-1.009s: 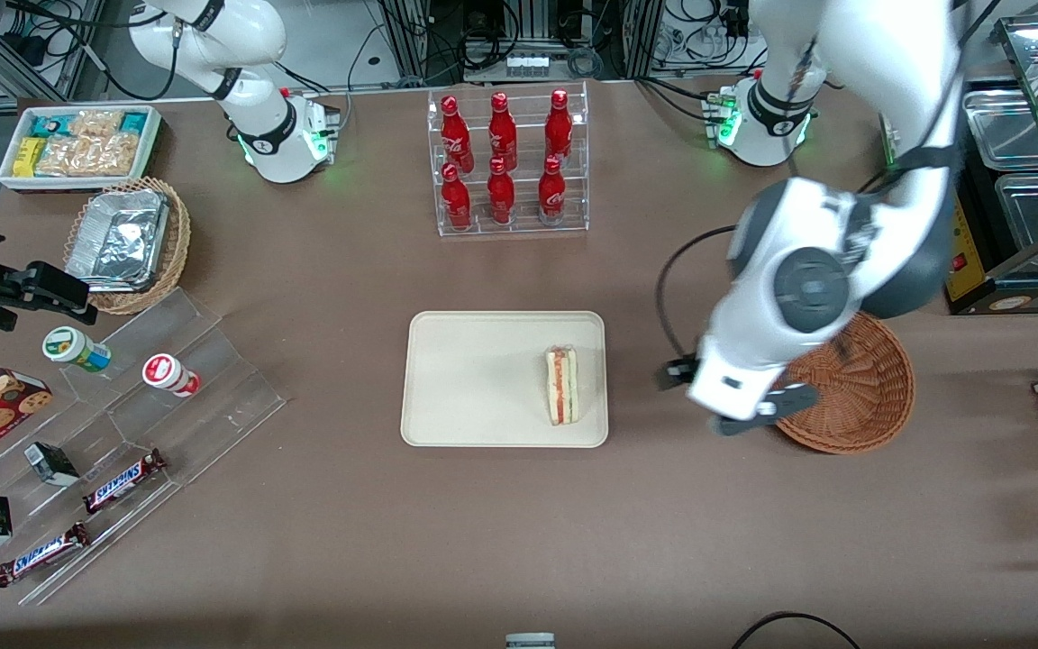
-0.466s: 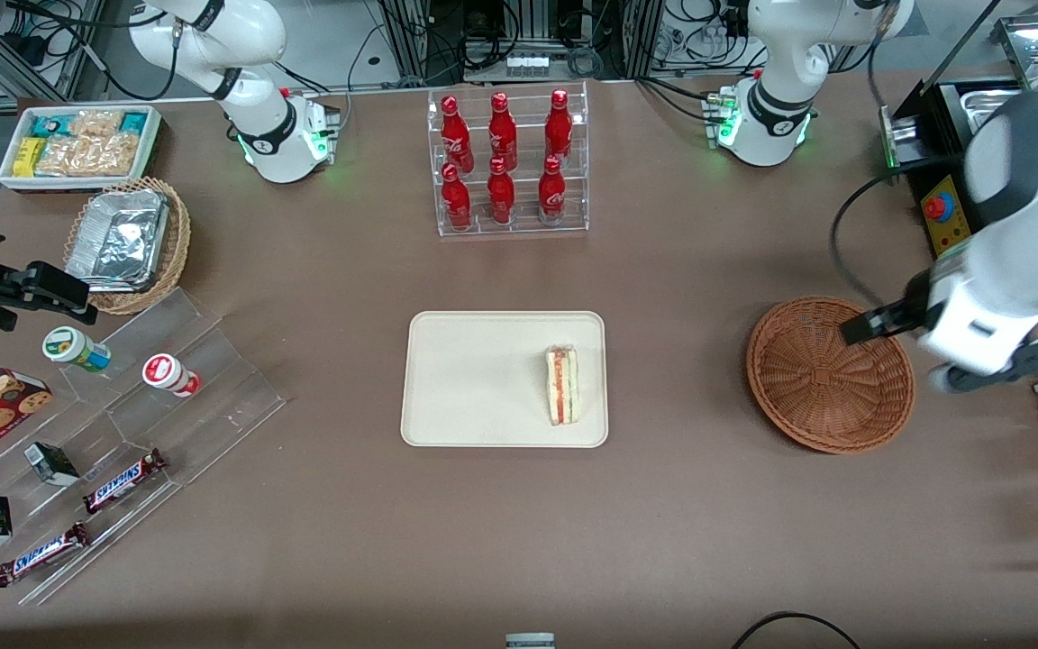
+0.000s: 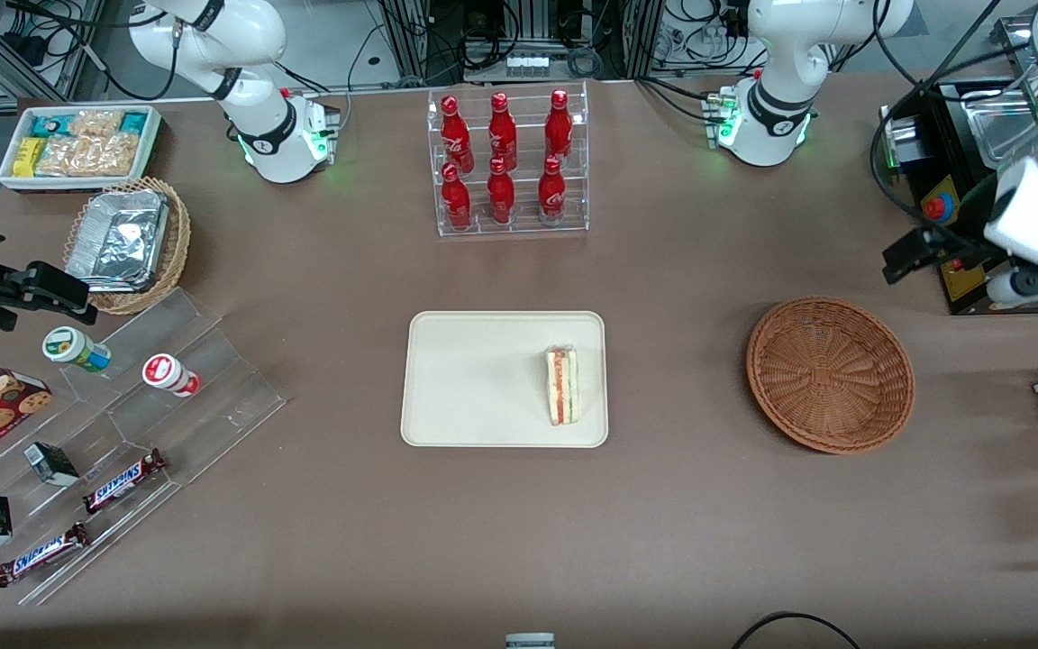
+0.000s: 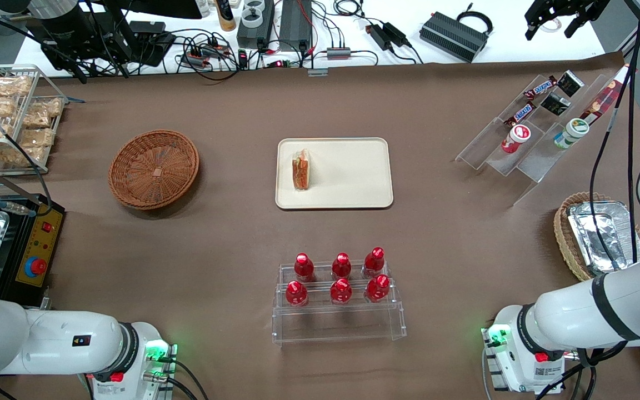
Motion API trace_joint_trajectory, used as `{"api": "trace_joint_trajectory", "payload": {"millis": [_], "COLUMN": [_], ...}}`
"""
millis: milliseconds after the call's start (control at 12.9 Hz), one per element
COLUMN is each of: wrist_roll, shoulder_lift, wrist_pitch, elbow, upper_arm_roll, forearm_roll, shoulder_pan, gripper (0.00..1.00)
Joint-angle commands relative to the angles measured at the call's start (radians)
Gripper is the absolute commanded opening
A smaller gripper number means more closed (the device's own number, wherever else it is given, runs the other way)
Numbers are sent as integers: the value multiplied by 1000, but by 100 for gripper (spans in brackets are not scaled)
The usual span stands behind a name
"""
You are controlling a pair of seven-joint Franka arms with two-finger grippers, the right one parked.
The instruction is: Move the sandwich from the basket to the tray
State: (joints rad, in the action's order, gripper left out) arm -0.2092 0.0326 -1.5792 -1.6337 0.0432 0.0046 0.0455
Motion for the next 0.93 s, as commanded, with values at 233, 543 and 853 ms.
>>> {"api": "trace_joint_trajectory", "payload": {"millis": [233,543,853], "wrist_roll": [70,71,67], "shoulder_lift": [30,50,50], "wrist_pitch": [25,64,90], "elbow": [-8,6,32], "upper_arm_roll": [1,3,7], "forearm_roll": [15,18,18], "shoulder_pan": [5,10,10], "gripper": [100,100,100]}}
